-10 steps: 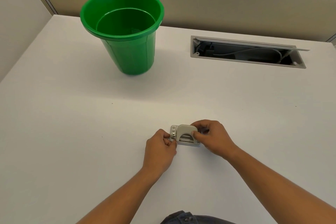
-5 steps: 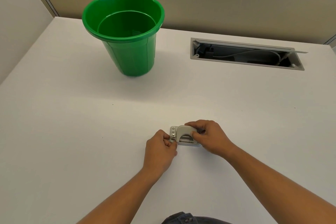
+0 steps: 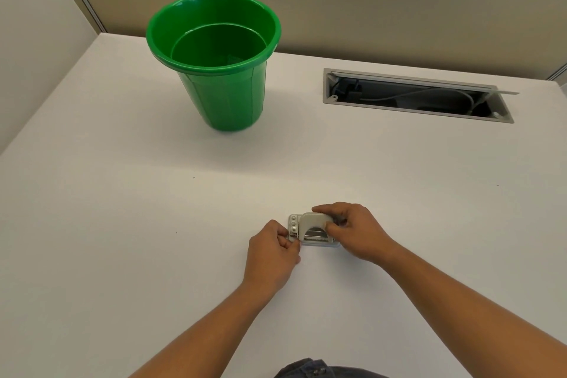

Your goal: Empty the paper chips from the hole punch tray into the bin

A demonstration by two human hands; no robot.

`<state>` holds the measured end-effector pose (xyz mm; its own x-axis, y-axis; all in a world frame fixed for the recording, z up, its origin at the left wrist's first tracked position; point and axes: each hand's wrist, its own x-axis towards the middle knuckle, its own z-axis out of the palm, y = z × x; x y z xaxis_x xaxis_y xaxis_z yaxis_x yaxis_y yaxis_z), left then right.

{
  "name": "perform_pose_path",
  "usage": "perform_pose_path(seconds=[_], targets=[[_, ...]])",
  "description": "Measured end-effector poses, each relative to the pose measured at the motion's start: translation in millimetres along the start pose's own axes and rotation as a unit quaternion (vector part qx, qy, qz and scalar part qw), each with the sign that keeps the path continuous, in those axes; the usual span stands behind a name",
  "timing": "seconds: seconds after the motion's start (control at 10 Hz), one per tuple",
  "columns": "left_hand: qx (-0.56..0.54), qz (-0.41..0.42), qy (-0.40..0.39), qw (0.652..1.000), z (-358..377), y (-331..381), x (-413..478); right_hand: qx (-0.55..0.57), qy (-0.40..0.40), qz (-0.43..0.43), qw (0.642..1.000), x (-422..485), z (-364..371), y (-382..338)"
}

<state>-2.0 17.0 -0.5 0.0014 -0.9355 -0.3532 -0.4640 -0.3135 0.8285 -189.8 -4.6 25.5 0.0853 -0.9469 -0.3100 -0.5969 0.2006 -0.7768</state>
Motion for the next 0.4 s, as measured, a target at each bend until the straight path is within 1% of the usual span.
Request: perform_pose_path(seconds=[0.1,0.2,0.3,0.4], targets=[[-0.003,0.009,-0.018,1.000,-4,-1,0,0.035,0.040,0.006,0.999,-3,3,5],[-0.011,0.038,0.001,0.999,-8,-4,-1,-0.034,0.110,-0.027,0.993,-11,4,16],[0.046,0.123,0.095,0.987,-9,-13,-6,-0.112,0.157,-0.039,0.980,-22,11,32],[0.171,0.230,0.141,0.948,-10,-24,-8,-0.170,0.188,-0.035,0.967,-32,15,43]])
